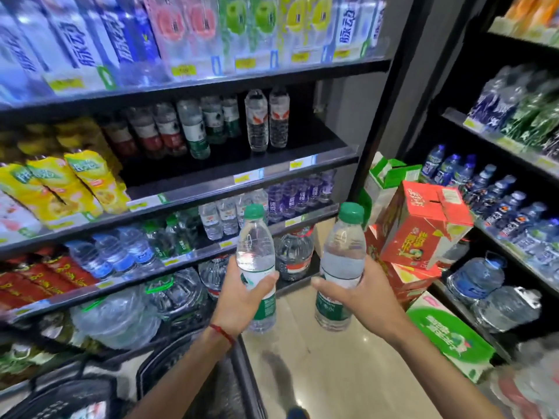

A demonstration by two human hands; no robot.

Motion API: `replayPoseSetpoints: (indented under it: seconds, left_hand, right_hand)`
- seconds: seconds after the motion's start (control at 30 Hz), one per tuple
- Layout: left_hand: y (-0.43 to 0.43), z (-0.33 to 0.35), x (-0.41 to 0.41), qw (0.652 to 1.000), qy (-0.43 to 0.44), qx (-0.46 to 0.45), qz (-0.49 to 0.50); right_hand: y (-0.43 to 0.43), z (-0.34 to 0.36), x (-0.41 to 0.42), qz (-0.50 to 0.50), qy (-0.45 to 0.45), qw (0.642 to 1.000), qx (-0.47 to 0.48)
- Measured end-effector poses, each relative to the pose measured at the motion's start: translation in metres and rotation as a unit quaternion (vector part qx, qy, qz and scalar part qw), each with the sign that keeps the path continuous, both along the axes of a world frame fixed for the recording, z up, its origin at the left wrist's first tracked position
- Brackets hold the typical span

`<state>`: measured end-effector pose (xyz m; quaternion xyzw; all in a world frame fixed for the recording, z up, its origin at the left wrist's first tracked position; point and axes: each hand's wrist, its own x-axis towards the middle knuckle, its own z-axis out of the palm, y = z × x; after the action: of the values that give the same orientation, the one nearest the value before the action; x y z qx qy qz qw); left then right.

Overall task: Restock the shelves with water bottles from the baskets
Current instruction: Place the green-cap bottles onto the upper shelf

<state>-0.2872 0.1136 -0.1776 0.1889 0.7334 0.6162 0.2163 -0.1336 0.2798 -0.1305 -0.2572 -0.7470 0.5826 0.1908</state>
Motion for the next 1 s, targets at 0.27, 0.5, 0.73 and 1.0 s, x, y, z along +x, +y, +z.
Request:
replayPoseSetpoints:
  seconds: [0.27, 0.5, 0.73, 1.0]
  left_hand:
    - [0.063, 0.009, -0.049, 0.997, -0.002, 0.002, 0.083]
    - [0.116, 0.018, -0.082, 0.971, 0.126, -0.077, 0.186]
    - [0.147, 0.038, -0.1, 0.934, 0.191, -0.156, 0.257]
    - [0.162, 0.059, -0.131, 0.929, 0.205, -0.14, 0.275]
  right_hand:
    - [0.095, -0.002, -0.078, 0.067, 0.005, 0.998, 0.0]
    - [0.17, -0.012, -0.146, 0.156, 0.001, 0.988, 0.002]
    - [0.227, 0.012, -0.201, 0.239, -0.014, 0.971, 0.006]
    - [0.242, 0.016, -0.233, 0.247, -0.017, 0.969, 0.015]
